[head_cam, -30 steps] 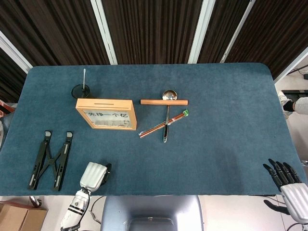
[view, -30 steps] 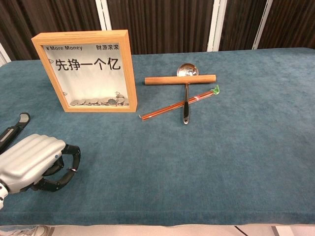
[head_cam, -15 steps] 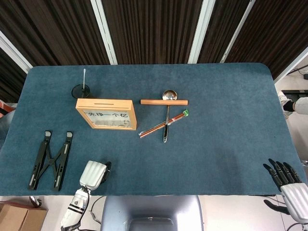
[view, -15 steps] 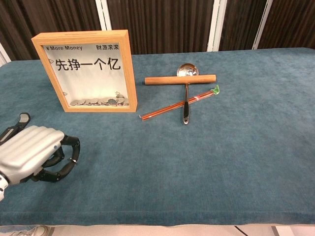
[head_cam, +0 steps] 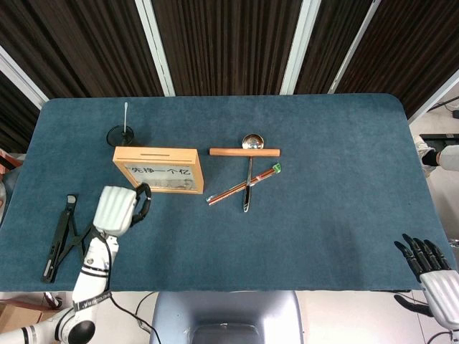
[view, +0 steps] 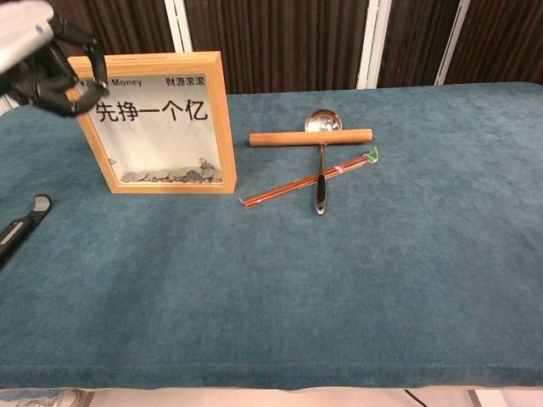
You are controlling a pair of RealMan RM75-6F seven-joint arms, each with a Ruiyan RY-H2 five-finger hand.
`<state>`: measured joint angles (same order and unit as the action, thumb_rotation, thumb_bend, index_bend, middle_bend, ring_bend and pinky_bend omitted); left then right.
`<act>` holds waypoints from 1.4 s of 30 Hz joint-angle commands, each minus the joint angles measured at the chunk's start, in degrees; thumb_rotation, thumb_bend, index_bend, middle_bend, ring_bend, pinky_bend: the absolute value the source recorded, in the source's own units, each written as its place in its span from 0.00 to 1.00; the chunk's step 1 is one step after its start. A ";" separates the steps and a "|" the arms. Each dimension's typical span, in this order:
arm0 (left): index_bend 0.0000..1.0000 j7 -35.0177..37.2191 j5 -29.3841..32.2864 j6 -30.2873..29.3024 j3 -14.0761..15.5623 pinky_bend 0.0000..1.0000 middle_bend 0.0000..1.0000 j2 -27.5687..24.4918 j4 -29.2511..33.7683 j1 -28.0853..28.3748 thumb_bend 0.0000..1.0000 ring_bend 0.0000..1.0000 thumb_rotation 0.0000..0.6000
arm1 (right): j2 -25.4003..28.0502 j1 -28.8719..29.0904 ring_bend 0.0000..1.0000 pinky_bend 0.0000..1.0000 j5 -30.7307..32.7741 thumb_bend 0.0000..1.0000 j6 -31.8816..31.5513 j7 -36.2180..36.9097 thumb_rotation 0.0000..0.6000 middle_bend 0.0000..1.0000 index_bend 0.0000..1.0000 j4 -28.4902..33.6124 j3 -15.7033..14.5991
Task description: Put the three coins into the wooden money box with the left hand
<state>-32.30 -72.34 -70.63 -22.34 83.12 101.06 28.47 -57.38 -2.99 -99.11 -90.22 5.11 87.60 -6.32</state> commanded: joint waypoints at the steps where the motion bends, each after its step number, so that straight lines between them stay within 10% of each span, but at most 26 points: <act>1: 0.69 -5.92 13.25 3.50 -9.82 1.00 1.00 -4.94 3.59 7.73 0.56 1.00 1.00 | 0.20 0.05 0.00 0.00 0.43 0.15 0.01 0.49 1.00 0.00 0.00 0.06 0.25; 14: 0.69 -7.05 25.49 4.38 -9.83 1.00 1.00 -1.79 -4.46 17.59 0.58 1.00 1.00 | 0.74 -0.04 0.00 0.00 1.18 0.15 -0.15 2.03 1.00 0.00 0.00 -0.19 0.54; 42: 0.69 -2.77 26.69 3.72 -2.24 1.00 1.00 1.12 -13.69 21.59 0.58 1.00 1.00 | 0.61 -0.47 0.00 0.00 1.31 0.15 -0.67 2.21 1.00 0.00 0.00 -0.51 0.71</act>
<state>-35.11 -45.72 -66.96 -24.72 84.23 87.46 50.01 -56.77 -3.46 -97.80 -90.88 7.32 87.09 -5.62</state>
